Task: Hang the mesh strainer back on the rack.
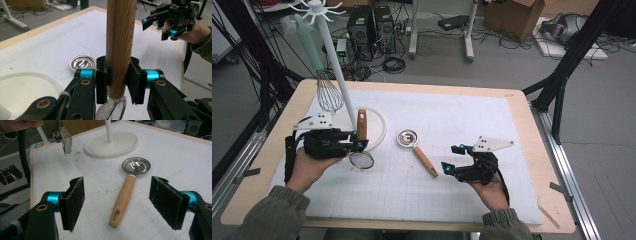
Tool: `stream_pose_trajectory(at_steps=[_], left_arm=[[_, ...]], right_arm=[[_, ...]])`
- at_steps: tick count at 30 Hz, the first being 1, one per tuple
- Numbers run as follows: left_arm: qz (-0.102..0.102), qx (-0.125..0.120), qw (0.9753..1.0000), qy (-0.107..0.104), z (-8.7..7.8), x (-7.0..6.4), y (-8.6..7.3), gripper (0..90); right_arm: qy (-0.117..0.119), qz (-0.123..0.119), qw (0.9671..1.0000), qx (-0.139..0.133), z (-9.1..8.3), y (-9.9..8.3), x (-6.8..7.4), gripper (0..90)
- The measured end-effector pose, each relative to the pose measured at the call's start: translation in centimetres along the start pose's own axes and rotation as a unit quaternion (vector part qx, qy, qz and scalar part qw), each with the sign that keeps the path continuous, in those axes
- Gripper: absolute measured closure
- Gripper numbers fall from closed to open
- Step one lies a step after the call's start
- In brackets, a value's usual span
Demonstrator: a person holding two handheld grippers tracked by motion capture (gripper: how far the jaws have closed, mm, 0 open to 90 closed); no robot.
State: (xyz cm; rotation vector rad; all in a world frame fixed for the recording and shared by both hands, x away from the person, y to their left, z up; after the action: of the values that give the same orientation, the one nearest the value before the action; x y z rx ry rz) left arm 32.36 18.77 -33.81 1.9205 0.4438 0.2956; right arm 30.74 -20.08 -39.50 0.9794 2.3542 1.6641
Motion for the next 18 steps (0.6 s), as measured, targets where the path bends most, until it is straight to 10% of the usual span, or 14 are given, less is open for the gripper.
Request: stream_pose_trajectory(at_steps=[18], left_arm=[[-0.006, -0.022, 0.9996, 0.019, -1.8, 1.5, 1.7, 71.1]], right_arm=[[-0.007, 0.003, 1.0, 0.0, 0.0, -0.2, -0.3, 25.8]])
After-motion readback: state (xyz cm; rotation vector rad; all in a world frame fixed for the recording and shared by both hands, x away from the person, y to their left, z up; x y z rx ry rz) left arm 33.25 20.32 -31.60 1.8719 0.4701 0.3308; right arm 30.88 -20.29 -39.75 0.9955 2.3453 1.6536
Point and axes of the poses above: each handheld gripper's, and its own axes: z roughly forward along the jaws, y roughly out of its top, x roughly to its left, the point moved 3 cm from there along z, roughly forward along the jaws, and after that the axes turned 8 degrees about z, right-handed, at the moved point
